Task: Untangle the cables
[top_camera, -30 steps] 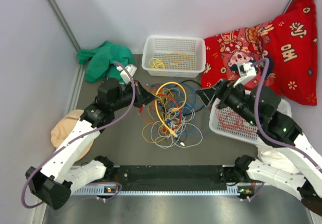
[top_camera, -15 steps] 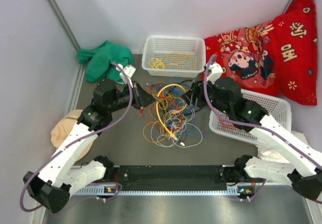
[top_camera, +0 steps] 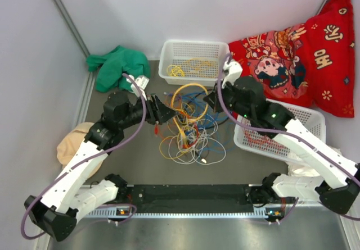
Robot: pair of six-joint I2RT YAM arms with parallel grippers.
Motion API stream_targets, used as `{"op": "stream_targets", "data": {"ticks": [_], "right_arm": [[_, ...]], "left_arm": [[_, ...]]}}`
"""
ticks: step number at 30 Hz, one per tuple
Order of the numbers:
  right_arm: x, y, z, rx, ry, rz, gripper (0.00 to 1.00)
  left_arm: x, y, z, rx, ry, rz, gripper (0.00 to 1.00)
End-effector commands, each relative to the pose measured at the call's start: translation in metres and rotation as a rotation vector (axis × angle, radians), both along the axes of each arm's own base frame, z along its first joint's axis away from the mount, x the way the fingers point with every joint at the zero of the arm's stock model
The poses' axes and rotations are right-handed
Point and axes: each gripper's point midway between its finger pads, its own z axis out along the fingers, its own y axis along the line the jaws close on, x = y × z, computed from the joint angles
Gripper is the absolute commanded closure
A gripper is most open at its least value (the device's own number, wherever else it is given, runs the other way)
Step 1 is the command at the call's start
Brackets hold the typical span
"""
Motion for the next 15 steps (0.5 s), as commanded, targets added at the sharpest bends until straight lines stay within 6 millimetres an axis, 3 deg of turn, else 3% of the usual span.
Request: {"op": "stream_targets", "data": {"ticks": [1, 2, 3, 4, 5, 10, 15], "right_arm": [[0.001, -0.015, 0.113, 0.13, -0.213, -0.037, 1.0], [0.0, -0.016, 0.119, 0.127, -0.219, -0.037, 1.0], [-0.001, -0.02, 0.139, 0.14, -0.247, -0.042, 1.0], [-0.002, -0.022, 0.137, 0.117, -0.232, -0.043, 1.0], [-0.002, -0.022, 0.149, 0.119, -0.241, -0.045, 1.0], [0.006, -0.031, 0.155, 0.071, -0.237, -0.104, 1.0], [0.026, -0.034, 0.149, 0.034, -0.242, -0.188, 1.0]], "left_arm": [[0.014, 0.026, -0.02, 0.107, 0.032, 0.172, 0.01], [0.015, 0.028, -0.023, 0.122, 0.042, 0.184, 0.01], [0.016, 0.032, -0.027, 0.139, 0.053, 0.207, 0.01], [0.017, 0.035, -0.031, 0.153, 0.061, 0.225, 0.01], [0.019, 0.039, -0.034, 0.164, 0.067, 0.248, 0.01], [0.03, 0.072, -0.062, 0.294, 0.138, 0.43, 0.01], [0.027, 0.078, -0.073, 0.321, 0.161, 0.452, 0.01]]}}
